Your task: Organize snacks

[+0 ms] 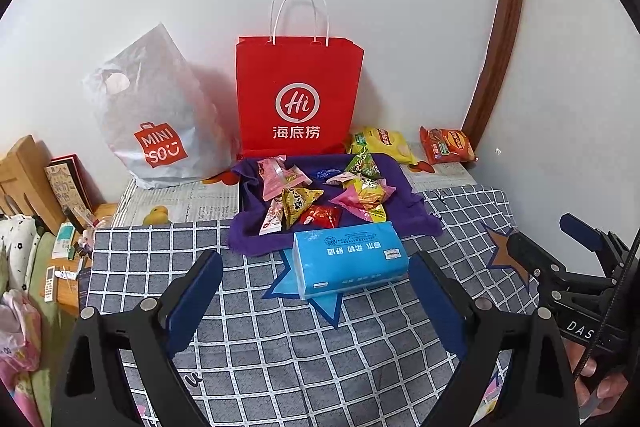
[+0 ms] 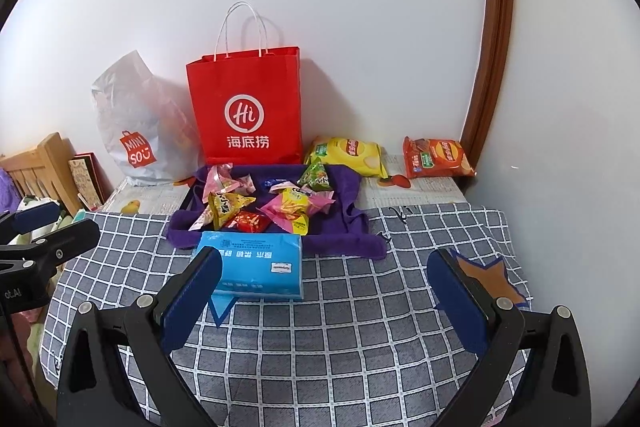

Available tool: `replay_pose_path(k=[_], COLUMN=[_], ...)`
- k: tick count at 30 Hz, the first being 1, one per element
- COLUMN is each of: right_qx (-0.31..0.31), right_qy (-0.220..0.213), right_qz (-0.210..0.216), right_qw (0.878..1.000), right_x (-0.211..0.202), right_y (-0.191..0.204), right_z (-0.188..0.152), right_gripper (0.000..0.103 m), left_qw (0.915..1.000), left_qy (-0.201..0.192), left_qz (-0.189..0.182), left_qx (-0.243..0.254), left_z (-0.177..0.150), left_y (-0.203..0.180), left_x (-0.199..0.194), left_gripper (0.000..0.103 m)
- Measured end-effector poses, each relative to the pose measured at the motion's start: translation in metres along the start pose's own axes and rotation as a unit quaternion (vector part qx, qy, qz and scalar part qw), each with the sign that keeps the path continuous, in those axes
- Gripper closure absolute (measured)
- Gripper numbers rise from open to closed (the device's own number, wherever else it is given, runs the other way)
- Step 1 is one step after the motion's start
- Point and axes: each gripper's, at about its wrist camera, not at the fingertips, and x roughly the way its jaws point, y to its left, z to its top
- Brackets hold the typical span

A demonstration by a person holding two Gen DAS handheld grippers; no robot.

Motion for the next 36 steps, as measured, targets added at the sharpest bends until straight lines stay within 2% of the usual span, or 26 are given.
replay_pose_path(k=[36], right_qx=[0.000], right_qy=[-0.003], right_qz=[0.004], right_qw=[1.000], right_x=[-0.0018], right_y=[-0.0001], right_z=[0.0008], right_gripper=[0.002], left_qw=[1.0000], left_qy=[-0.003], left_qz=[0.005], left_qx=[0.001], left_z=[0.0013], left_y=[-0.0005], left_x=[-0.0023], left_gripper=[0.009])
